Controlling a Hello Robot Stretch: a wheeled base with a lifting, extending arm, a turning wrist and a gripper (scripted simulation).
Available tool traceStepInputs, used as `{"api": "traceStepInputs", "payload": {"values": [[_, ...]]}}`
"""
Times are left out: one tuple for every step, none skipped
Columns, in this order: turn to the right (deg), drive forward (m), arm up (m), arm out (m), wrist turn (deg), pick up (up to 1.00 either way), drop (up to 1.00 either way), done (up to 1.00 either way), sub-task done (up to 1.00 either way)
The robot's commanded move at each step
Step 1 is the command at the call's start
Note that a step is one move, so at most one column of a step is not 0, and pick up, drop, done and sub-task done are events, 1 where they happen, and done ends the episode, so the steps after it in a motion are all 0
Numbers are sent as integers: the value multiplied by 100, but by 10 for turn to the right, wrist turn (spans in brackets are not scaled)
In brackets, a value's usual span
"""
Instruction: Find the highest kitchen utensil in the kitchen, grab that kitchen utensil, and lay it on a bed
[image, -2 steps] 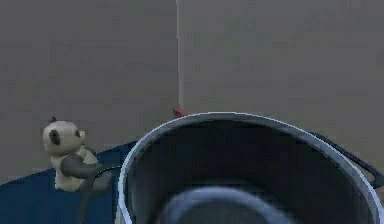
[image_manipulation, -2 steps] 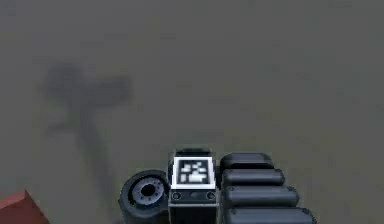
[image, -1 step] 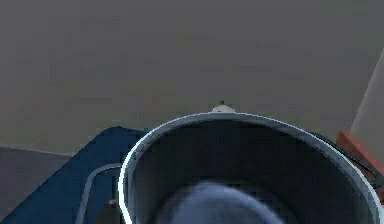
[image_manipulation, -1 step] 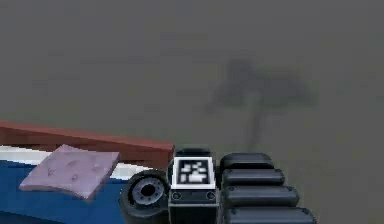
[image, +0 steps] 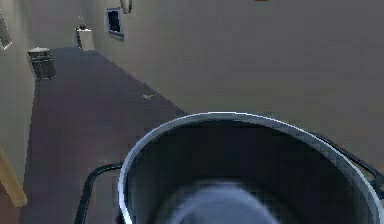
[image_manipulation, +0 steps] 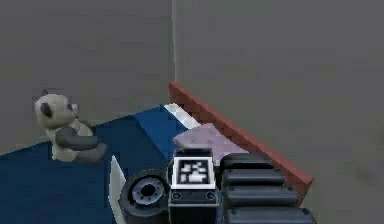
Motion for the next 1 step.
{"api": "traceStepInputs", "payload": {"values": [[-210, 0, 0, 0, 0, 0, 0, 0, 0]]}}
